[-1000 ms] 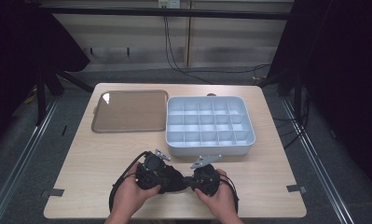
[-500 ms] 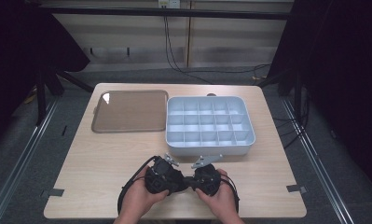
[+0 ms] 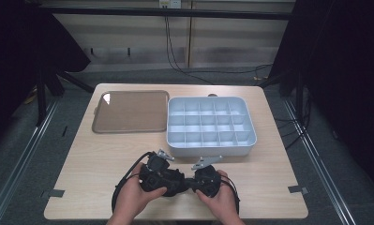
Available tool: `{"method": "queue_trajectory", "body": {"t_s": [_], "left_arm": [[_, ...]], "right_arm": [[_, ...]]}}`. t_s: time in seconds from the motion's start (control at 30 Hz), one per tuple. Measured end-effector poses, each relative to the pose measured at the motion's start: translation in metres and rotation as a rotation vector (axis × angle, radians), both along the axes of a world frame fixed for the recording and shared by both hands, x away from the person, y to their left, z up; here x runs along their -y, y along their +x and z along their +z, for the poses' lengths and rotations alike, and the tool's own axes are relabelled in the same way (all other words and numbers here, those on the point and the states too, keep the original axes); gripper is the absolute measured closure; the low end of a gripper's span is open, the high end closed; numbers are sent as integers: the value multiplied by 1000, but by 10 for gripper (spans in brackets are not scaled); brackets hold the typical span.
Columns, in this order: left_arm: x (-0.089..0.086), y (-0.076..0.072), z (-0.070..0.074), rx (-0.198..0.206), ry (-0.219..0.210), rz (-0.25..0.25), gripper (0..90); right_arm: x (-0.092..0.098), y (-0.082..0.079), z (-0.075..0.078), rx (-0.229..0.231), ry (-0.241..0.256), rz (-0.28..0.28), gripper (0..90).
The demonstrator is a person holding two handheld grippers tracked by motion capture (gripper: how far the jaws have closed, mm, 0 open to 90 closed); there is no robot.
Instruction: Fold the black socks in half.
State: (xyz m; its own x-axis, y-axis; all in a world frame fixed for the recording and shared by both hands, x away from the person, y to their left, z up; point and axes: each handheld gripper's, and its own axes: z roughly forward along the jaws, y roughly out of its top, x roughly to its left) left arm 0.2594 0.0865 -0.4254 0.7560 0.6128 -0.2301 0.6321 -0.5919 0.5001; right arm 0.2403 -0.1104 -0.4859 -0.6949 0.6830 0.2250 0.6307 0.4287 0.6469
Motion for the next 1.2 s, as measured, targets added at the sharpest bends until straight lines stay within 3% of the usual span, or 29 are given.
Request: {"method": "queue_trajectory", "body": {"t_s": [0.1, 0.27, 0.63, 0.9, 1.2], "left_arm": [[-6, 2, 7, 2, -20, 20, 477], [-22, 11, 11, 31, 15, 74, 470], [-51, 20, -11, 14, 91, 180, 459], [-54, 22, -27, -12, 120, 195, 453], [-50, 22, -34, -15, 155, 188, 514]], "right_arm": [[0, 0, 0, -3, 0, -1, 870], [0, -1, 0, -3, -3, -2, 871], [-1, -1, -1, -2, -1, -2, 871], [0, -1, -2, 1, 2, -2, 871], [-1, -2, -2, 1, -3, -3, 869]]}}
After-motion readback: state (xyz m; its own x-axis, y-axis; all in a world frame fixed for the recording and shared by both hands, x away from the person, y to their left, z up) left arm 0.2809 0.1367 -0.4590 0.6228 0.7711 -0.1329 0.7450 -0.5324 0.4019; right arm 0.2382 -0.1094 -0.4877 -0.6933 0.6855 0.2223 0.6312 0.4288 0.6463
